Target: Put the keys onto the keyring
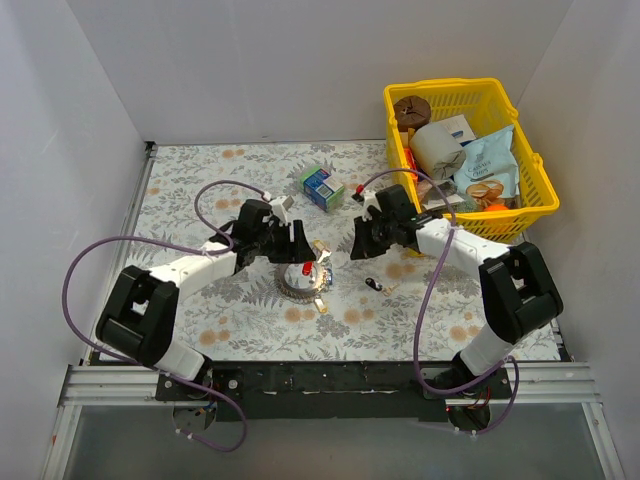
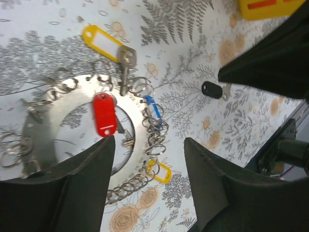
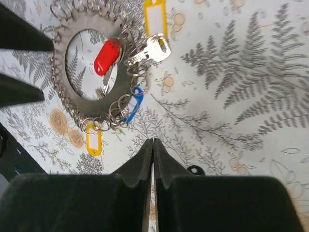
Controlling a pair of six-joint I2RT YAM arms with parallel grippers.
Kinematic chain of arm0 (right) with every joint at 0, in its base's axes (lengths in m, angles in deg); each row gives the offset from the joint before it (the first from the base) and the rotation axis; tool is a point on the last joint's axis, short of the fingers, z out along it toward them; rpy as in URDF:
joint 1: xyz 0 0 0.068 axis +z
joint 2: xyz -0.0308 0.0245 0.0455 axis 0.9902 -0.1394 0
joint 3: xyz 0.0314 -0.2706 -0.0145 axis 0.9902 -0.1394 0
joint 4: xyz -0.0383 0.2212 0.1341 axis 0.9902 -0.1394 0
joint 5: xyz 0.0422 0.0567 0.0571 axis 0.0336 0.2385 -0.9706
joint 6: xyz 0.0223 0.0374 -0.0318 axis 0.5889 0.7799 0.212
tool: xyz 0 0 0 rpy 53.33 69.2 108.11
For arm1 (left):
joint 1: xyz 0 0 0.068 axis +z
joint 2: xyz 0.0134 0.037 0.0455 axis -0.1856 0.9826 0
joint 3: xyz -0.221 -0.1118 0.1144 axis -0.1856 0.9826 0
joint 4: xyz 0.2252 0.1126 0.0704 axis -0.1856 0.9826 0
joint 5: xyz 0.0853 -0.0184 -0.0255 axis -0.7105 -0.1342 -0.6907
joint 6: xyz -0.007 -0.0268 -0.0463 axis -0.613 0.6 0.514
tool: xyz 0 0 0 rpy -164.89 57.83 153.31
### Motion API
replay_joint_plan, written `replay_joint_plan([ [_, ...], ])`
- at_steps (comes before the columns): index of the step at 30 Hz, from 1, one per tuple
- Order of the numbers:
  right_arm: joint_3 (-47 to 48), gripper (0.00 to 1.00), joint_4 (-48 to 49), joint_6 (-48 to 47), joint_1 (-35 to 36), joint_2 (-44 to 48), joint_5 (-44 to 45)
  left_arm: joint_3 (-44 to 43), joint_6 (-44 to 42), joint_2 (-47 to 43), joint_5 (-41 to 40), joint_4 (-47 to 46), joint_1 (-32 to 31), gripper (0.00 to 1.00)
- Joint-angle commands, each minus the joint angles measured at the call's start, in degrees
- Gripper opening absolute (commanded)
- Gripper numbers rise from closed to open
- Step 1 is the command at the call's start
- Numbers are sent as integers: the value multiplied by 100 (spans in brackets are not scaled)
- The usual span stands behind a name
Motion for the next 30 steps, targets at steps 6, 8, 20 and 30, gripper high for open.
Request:
replay_joint_plan([
  [6,-383,9,395,91,-665,127,-1042,-342,-736,478,-420,193,-1057,52],
  [8,-400,10,404,91,-674,101,-1068,-412,-754,593,-491,255,-1164,49],
  [20,-532,10,457,64,-665,110,-1095,-571,-728,1138,-737,105,-1603,49],
  [30,-611,10,536,29,-639,13,-1209,-703,-657,1209,-895,-123,-1621,49],
])
